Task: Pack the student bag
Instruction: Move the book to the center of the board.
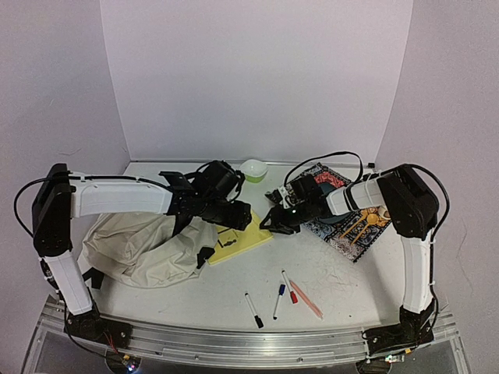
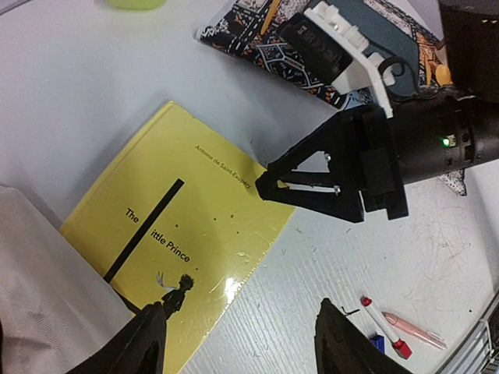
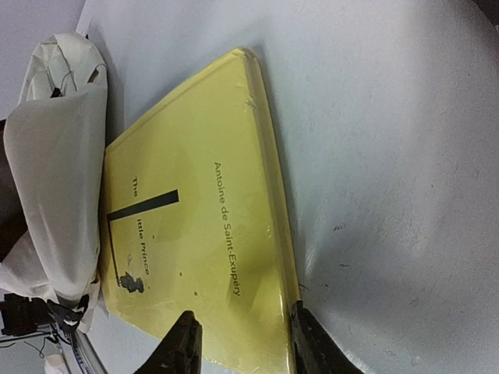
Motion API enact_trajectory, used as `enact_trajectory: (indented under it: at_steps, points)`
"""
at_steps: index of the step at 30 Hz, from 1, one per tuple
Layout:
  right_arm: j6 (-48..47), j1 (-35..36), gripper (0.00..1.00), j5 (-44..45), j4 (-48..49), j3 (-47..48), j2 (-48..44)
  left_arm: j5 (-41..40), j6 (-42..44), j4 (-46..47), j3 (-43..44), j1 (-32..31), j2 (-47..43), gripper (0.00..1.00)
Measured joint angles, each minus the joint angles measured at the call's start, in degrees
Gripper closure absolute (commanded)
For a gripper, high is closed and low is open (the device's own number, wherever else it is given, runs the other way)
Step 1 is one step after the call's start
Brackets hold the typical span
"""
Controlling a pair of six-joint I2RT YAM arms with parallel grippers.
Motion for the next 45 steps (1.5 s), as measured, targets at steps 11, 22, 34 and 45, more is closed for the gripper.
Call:
enact_trajectory:
  at_steps: [11, 22, 34, 45]
  points:
    - [2.1, -0.8, 0.77, -4.6, 2.5, -1.6, 0.0, 0.8, -0.4, 4.3, -4.0, 0.0, 3.8, 0.35]
    - [4.5, -0.8, 0.74, -10.1, 7.9, -2.0, 0.0, -3.0, 8.8, 6.9, -5.6, -3.7, 7.4, 0.24]
    - [4.6, -1.1, 0.60, -7.0, 7.5, -4.2, -0.1, -15.4, 15.7, 7.0, -5.6, -6.2, 11.0, 0.18]
    - [2.9, -1.1, 0.58, -5.0, 4.4, -3.9, -0.1, -12.8, 11.9, 6.9, -5.7, -1.9, 11.0, 0.18]
